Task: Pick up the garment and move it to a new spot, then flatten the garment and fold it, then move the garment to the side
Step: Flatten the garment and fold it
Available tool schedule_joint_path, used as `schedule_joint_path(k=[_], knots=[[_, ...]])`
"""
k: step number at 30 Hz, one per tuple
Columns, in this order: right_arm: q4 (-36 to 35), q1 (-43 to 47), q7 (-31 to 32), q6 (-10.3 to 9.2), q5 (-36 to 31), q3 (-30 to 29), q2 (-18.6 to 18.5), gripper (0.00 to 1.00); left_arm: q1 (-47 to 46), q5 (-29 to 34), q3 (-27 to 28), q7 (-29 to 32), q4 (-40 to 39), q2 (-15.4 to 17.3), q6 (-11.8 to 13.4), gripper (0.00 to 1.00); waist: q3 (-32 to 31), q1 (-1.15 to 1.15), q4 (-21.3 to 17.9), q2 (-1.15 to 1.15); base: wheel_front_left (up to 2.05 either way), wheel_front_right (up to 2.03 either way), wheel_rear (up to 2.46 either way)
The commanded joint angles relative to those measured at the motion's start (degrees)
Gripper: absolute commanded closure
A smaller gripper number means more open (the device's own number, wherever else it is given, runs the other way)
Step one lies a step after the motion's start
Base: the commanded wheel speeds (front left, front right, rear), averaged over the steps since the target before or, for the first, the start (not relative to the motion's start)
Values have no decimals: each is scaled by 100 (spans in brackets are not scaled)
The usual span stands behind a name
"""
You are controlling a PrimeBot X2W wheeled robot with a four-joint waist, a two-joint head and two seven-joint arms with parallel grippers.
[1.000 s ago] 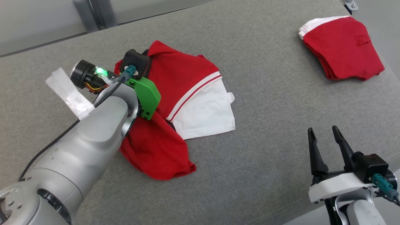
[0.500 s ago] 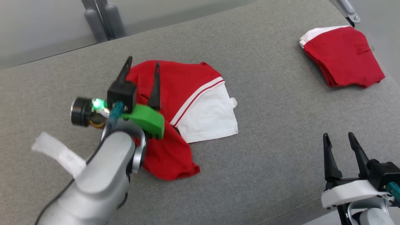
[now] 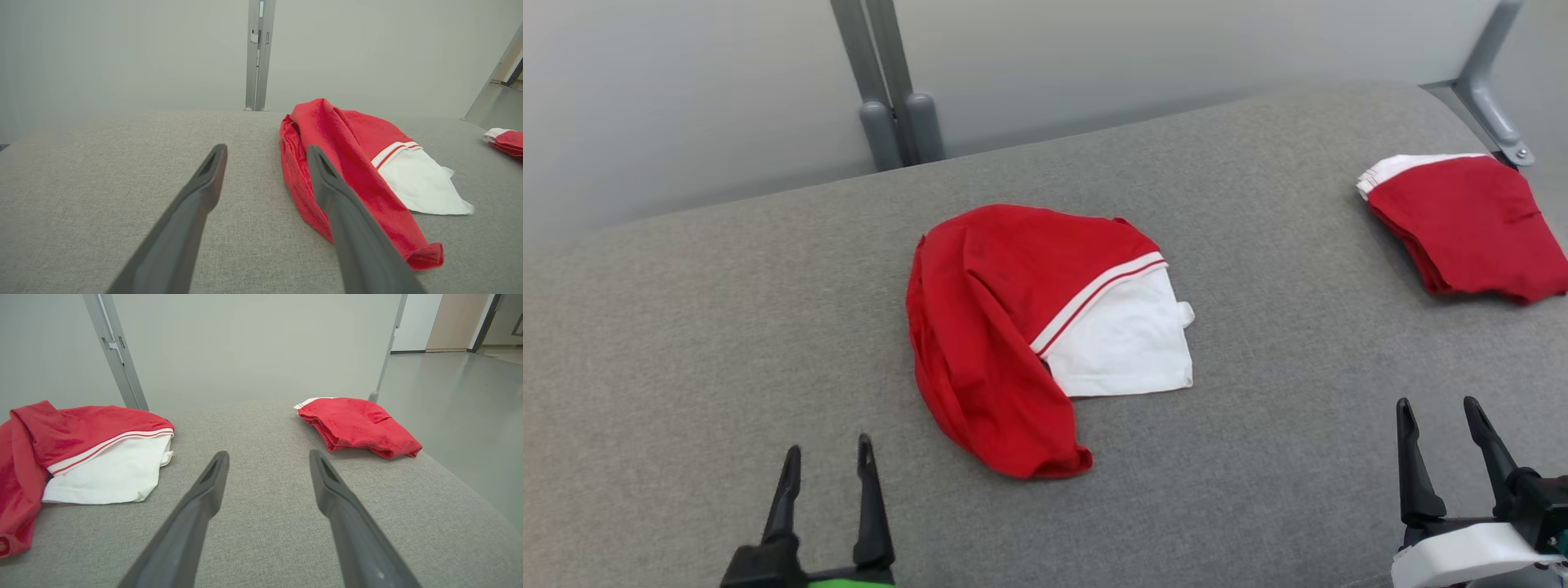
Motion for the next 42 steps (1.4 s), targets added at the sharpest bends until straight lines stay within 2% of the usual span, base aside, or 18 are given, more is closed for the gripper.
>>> schedule_joint_path(k=[1, 6, 10, 19, 27, 42], knots=[[2, 88, -17, 0, -34, -36, -24, 0, 221, 136, 222, 2, -73, -39, -129, 0, -289, 0, 359, 0, 0, 0, 0], [65, 166, -17, 0, -104, -53, -3, 0, 591, 622, 755, 2, 98, -118, -758, 0, -386, 0, 554, 0, 0, 0, 0], [107, 158, -17, 0, -127, -43, 15, 0, 588, 723, 1084, 2, 172, -210, -1128, 0, -420, 0, 632, 0, 0, 0, 0], [179, 122, -17, 0, -146, 71, -4, 0, 518, 824, 1428, 2, 302, -365, -1624, 0, -408, 0, 678, 0, 0, 0, 0], [193, 83, -17, 0, -169, 144, -18, 0, 506, 835, 1575, 2, 403, -388, -1835, 0, -403, 0, 758, 0, 0, 0, 0], [130, 0, -17, 0, -112, 312, -3, 0, 529, 761, 1496, 2, 487, -388, -1736, 0, -408, 0, 750, 0, 0, 0, 0]])
